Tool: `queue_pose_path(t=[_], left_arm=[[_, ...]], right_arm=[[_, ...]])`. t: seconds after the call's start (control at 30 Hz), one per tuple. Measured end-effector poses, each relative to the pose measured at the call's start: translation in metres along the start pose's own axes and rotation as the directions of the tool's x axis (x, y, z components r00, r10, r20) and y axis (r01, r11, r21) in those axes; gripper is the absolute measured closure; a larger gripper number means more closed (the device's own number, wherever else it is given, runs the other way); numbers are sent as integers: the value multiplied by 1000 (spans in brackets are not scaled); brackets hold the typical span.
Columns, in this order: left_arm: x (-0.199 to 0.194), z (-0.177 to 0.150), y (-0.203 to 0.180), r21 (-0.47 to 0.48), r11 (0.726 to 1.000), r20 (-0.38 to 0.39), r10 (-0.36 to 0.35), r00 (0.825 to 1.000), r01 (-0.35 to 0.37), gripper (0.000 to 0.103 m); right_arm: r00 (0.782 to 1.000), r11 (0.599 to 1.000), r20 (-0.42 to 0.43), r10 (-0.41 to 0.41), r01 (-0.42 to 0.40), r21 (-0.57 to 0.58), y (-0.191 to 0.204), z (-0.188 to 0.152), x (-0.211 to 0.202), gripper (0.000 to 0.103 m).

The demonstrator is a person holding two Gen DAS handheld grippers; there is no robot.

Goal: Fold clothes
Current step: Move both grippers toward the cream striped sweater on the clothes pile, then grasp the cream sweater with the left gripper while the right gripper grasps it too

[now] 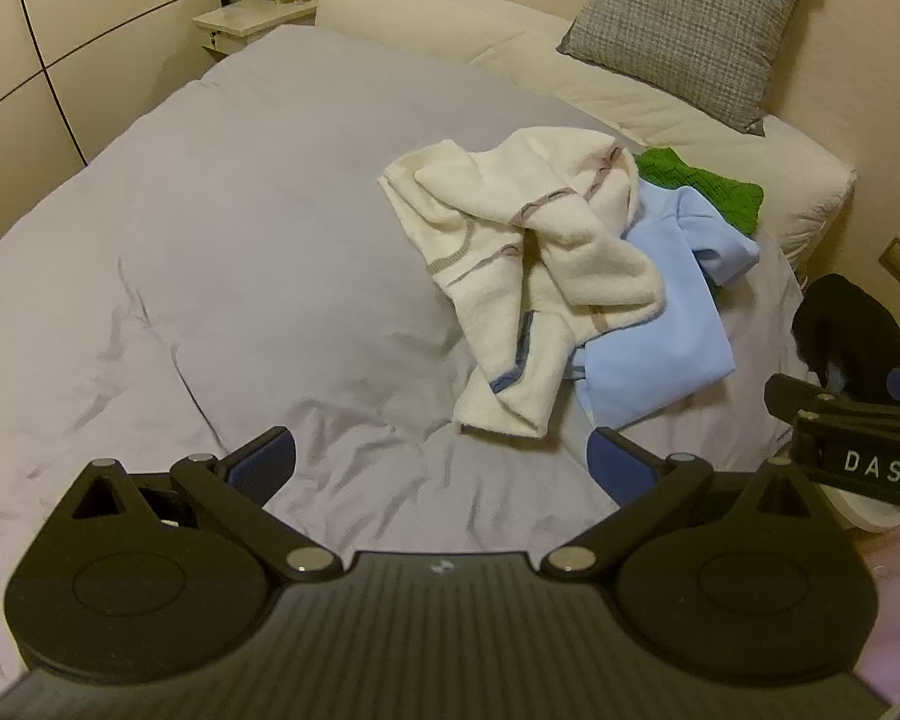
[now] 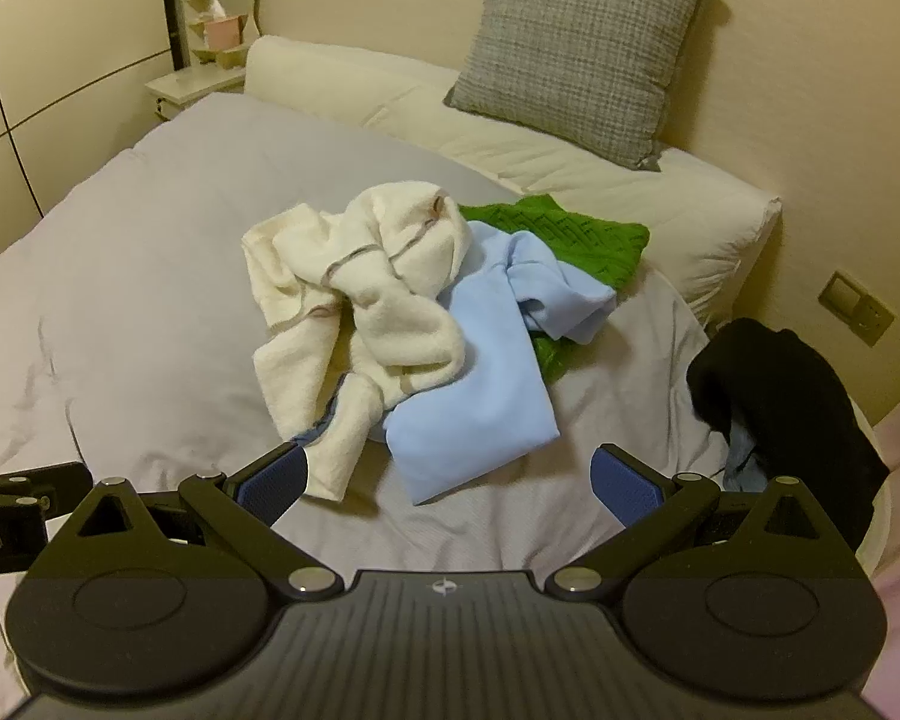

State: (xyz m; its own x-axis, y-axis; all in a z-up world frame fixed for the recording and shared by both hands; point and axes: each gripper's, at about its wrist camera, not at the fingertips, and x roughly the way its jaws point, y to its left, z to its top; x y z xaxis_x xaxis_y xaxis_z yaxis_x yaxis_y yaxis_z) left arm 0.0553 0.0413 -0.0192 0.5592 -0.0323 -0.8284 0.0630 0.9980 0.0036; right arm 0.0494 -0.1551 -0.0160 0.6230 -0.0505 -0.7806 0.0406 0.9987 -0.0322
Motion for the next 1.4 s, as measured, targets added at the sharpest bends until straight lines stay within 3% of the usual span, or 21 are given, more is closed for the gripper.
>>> queue_pose_path(t=[0.63, 0.77, 1.0, 1.2, 1.4], left_arm=[[51, 15, -1, -29, 996, -94, 79, 992, -82, 1], [72, 25, -11, -39, 997, -117, 66, 991, -71, 1], [116, 53, -27, -68, 995, -153, 63, 986, -74, 1], [169, 74, -30, -140, 988, -213, 35, 976, -66, 4], [226, 81, -20, -247, 967, -284, -19, 959, -55, 19]], right_arm=[[995, 998, -94, 12, -18, -65, -4, 15, 53, 0], [985, 994, -168, 34, -51, -97, -10, 19, 81, 0], [975, 990, -213, 57, -84, -116, -30, 47, 125, 0], [941, 985, -312, 130, -159, -69, -53, 73, 178, 3], [971, 966, -210, 116, -160, -206, -53, 98, 213, 1]])
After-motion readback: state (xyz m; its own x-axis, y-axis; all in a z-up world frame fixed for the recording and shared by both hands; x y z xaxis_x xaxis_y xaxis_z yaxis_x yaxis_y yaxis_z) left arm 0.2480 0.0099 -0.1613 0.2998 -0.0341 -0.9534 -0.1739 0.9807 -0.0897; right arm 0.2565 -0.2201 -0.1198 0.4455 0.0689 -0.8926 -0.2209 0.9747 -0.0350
